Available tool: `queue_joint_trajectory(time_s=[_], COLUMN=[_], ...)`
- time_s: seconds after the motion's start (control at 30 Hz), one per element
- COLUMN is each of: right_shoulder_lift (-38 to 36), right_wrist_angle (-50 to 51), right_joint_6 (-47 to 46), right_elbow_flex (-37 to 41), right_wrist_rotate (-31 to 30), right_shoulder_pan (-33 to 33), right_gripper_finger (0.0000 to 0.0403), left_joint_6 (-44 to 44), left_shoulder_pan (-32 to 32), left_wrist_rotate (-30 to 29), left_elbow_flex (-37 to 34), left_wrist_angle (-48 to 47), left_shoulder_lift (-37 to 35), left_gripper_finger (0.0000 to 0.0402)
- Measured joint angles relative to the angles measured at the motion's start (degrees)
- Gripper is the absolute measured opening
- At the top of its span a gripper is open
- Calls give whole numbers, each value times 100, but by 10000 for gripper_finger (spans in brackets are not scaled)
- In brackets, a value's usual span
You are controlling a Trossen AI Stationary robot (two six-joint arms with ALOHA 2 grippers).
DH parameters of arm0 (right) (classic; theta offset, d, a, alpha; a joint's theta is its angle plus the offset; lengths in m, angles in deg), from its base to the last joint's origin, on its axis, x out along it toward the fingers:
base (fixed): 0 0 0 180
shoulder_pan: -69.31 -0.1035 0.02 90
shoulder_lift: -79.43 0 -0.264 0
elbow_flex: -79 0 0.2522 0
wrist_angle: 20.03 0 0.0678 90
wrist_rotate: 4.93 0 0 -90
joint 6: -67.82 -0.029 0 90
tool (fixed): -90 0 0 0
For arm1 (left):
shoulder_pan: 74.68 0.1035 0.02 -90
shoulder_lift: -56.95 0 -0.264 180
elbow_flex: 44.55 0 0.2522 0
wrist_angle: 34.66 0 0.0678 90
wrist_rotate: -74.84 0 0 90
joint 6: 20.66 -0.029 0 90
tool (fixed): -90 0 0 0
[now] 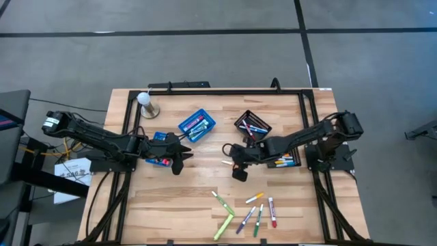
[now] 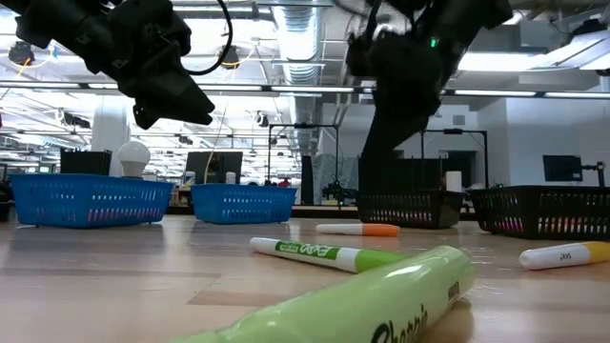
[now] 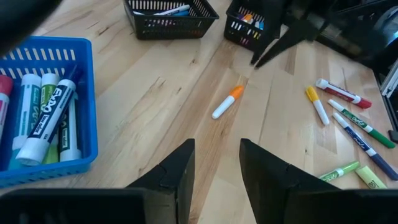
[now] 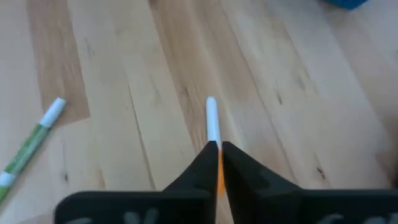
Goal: Pick & Place Markers
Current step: Put the orange highlighter pen into the left blue bin
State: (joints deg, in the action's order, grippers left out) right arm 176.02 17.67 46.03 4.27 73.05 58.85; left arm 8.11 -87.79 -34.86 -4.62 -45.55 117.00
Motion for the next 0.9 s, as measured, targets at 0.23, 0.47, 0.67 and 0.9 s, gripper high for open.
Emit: queue_joint_trajectory(time_s=[0.23, 0.47, 0.67, 0.9], right_shoulder_lift=[814, 1158, 1103, 1130], right_wrist_angle=[-365, -316, -189, -148], right_joint_6=[283, 279, 323, 429], right_elbow_flex=[13, 4, 7, -11], right_wrist_rotate=[67, 303, 376, 602], right_shoulder_pan=[-39, -26, 129, 312], right_gripper_finger=[101, 150, 106, 27], left_joint_6=[0, 0, 0, 0], left_shoulder_pan=[0, 0, 0, 2], left_wrist_rotate=[2, 2, 2, 2], left_elbow_flex=[0, -2, -4, -4], left_wrist_angle=[14, 16, 18, 18], left_shoulder_lift=[0, 0, 0, 1], left_gripper_finger=[121, 121, 121, 121])
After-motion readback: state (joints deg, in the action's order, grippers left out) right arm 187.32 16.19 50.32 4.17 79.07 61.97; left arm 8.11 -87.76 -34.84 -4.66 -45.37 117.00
